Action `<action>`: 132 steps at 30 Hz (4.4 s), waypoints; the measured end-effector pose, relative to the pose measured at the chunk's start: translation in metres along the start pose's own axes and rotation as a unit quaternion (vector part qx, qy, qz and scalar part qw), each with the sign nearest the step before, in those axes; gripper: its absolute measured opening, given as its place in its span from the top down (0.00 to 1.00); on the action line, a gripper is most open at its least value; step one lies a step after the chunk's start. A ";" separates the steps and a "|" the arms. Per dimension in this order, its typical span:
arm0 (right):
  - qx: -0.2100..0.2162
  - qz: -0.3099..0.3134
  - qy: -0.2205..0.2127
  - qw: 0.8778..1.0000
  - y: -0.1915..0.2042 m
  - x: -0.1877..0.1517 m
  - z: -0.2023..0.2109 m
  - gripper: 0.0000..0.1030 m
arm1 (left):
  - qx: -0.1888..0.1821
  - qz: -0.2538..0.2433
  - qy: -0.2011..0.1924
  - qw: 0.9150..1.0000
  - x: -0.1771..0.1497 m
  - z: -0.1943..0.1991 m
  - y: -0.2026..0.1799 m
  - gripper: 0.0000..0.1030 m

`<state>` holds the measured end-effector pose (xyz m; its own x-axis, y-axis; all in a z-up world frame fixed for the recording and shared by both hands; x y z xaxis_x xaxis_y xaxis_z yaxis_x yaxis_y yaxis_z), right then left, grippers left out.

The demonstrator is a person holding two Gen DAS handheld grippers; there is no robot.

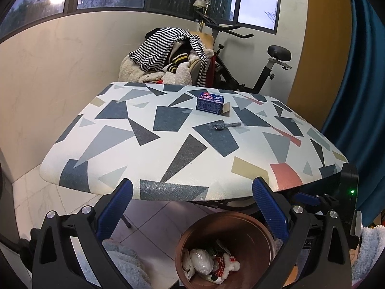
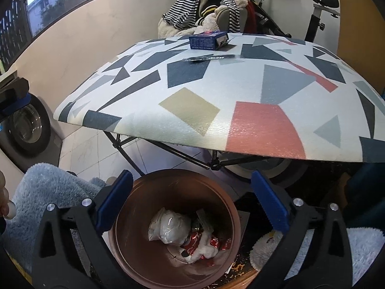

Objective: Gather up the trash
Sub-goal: 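Move the right gripper to the wrapped plastic fork and grasp it, then grasp the blue ice cream box with the left gripper while the right gripper holds the fork, then carry the box and fork over the bin while the right gripper opens to drop the fork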

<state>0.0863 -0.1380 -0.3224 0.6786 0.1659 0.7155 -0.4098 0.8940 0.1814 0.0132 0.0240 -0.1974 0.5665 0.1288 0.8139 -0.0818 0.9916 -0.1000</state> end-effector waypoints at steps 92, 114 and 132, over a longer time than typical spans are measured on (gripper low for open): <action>0.018 -0.123 -0.063 0.990 -0.150 0.216 -0.105 0.85 | -0.057 -0.147 0.142 0.977 0.167 -0.401 -0.070 0.06; -0.009 -0.094 -0.083 0.992 -0.152 0.215 -0.102 0.85 | -0.050 -0.041 0.069 0.996 0.168 -0.248 -0.035 0.23; 0.027 -0.015 -0.098 0.995 -0.066 0.163 0.006 0.85 | -0.031 -0.002 0.009 0.999 0.107 -0.077 -0.019 0.23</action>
<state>0.2200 -0.1723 -0.2136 0.5617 0.0504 0.8258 -0.4271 0.8725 0.2372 0.1388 0.0197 -0.1524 0.5818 0.1244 0.8037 -0.0291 0.9908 -0.1323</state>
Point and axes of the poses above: each gripper's, at about its wrist camera, not at the fingertips, and z roughly against the way its jaws point, y to its left, x to its top, the point moved 6 cm from there along -z, roughly the way its jaws point, and after that the axes turned 1 degree about -y, right-handed, at the moved point
